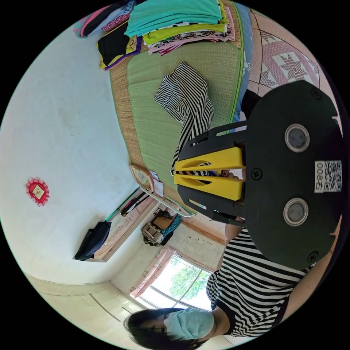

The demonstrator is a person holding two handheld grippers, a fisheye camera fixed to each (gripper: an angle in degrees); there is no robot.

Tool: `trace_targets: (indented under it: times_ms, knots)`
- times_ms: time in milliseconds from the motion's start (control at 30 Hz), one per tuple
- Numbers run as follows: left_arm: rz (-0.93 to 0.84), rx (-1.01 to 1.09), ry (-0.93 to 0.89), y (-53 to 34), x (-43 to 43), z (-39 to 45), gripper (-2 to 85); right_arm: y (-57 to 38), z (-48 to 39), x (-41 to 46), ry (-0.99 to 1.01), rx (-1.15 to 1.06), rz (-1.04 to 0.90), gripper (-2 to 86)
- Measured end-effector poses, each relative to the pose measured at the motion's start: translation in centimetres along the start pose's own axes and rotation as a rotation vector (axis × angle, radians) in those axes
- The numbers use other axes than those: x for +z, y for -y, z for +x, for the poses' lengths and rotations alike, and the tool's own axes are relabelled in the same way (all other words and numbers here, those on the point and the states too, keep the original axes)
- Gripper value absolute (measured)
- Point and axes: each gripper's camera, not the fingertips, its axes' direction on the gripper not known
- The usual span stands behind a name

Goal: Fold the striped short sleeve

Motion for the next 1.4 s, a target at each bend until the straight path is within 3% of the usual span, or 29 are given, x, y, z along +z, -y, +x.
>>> trace_targets:
  times_ms: [333,900,1033,1167,1400]
  knots:
    - [0.027,0.027,-0.072,-0.2,0.0,0.5,1.7,-1.4,-0.4,-0.8,-0.040,0.029,0.022,1.1]
    - [0.020,0.104,-0.095,-1.2,1.7,4.3,0.6,-10.6,4.7,-2.6,-0.313,0.301,0.018,3.9]
    - [-0.030,0.097,-0.069,-1.0,3.4,4.5,0.6,-11.3,0.7,0.0,-0.296,0.204,0.035,7.1]
    - [-0.063,0.094,-0.059,-0.8,4.8,5.0,0.6,-10.1,-3.3,7.8,-0.317,0.055,-0.092,8.9]
    - [-0.102,0.107,-0.036,0.0,6.9,6.5,0.5,-8.8,-5.0,13.5,-0.357,-0.044,-0.133,10.1]
